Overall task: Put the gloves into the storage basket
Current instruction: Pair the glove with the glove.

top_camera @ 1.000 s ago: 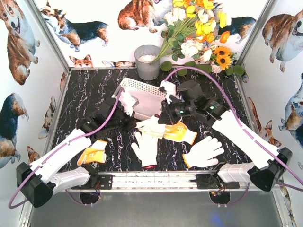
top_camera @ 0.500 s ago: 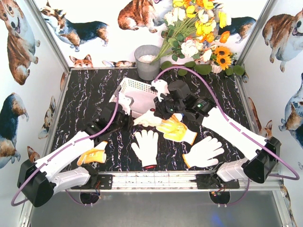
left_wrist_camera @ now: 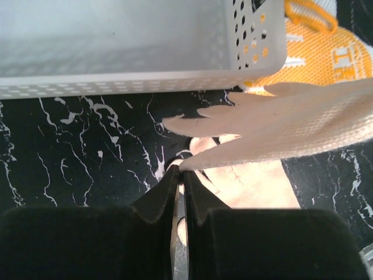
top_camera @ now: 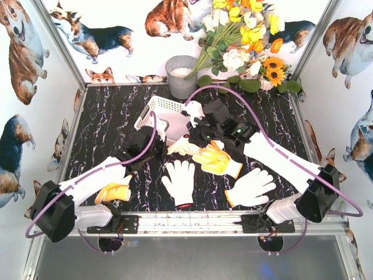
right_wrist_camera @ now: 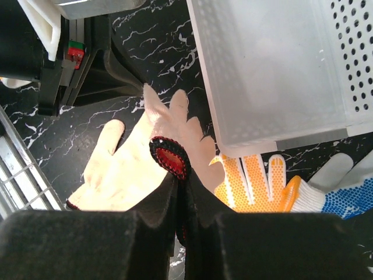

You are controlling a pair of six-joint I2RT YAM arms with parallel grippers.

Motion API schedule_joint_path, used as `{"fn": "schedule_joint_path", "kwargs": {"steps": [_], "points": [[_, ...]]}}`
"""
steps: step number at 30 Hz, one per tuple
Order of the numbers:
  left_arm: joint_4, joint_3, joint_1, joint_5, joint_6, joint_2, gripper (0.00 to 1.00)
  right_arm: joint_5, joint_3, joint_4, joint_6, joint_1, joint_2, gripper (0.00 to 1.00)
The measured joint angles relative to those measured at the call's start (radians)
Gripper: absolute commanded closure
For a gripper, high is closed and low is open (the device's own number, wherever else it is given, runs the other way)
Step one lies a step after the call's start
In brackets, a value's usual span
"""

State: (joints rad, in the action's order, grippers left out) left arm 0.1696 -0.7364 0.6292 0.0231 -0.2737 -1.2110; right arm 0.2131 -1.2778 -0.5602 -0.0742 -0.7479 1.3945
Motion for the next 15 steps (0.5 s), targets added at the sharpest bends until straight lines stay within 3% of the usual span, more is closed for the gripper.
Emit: {"fn": "schedule_joint_path", "kwargs": {"steps": [15], "points": [[-0.046, 0.039, 0.000, 0.008, -0.003, -0.068, 1.00, 0.019, 0.042, 0.032, -0.011, -0.035, 0.037, 1.00]]}}
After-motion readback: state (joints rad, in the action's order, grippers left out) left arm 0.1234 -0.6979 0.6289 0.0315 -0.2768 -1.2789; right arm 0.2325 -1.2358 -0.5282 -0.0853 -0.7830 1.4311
